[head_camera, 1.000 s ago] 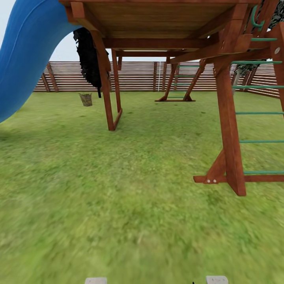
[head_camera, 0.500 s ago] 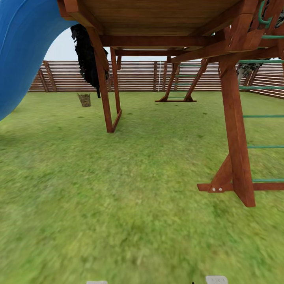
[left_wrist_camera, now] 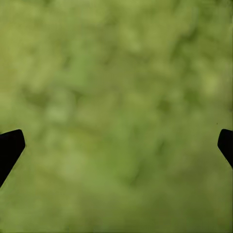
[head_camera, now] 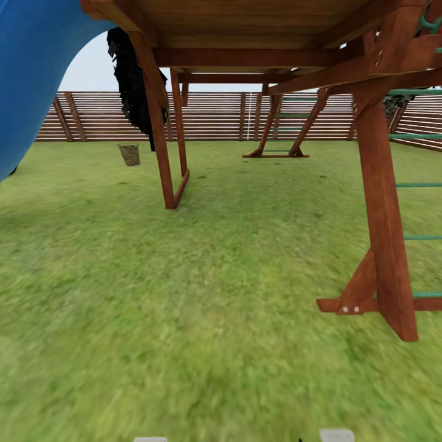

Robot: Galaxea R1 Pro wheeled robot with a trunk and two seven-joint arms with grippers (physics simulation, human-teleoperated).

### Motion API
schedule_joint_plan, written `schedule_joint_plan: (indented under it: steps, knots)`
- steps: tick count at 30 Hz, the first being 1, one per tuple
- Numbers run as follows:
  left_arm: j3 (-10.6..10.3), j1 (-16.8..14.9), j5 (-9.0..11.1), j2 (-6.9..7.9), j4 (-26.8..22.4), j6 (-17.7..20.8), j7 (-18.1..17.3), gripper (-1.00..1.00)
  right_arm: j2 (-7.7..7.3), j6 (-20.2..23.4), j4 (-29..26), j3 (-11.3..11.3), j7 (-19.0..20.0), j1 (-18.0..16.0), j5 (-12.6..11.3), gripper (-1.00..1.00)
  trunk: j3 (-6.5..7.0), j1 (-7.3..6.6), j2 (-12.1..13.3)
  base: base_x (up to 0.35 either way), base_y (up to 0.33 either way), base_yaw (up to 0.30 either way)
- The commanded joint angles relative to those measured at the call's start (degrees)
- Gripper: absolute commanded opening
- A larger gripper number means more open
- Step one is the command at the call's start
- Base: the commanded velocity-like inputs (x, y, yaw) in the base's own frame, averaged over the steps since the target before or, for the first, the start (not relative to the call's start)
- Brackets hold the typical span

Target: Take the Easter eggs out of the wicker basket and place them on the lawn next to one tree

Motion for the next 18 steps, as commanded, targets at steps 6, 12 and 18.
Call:
schedule_joint_plan:
  steps: [6,12,18]
  knots:
    - [-0.25,-0.03,-0.09,0.01,0.04,-0.13,0.33,1.0,0.01,-0.16,0.02,0.01,-0.16,0.0,0.04,1.0,-0.05,0.02,-0.01,0.311,0.158,0.0]
    - [-0.35,-0.03,-0.16,-0.08,0.09,-0.13,0.33,1.0,0.02,-0.16,-0.05,0.02,-0.16,0.0,-0.04,1.0,-0.05,0.02,-0.01,0.31,0.065,-0.008]
    - [-0.35,-0.03,-0.16,-0.08,0.16,-0.13,0.33,1.0,0.02,-0.16,-0.07,-0.02,-0.16,0.0,-0.05,1.0,0.09,0.02,-0.01,0.32,0.0,-0.231]
